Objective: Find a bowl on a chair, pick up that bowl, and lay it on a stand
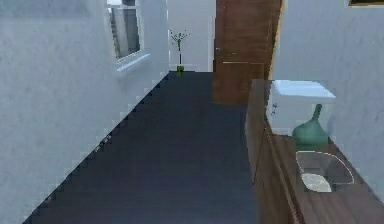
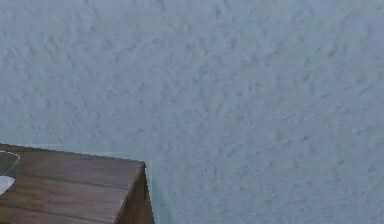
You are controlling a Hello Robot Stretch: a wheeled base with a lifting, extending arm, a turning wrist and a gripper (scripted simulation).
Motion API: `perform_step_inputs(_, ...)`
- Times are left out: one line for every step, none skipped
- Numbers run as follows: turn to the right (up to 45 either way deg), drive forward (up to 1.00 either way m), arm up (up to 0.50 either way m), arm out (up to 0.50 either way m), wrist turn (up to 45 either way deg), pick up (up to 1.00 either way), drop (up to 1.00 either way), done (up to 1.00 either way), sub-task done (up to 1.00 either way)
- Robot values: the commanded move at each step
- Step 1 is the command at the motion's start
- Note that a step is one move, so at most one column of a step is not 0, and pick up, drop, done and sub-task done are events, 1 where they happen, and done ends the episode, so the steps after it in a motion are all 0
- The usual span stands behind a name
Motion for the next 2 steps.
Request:
perform_step_inputs(6.0,0.00,0.00,0.00,0.0,0.00,0.00,0.00,0.00)
perform_step_inputs(0.0,0.10,0.00,0.00,0.0,0.00,0.00,0.00,0.00)
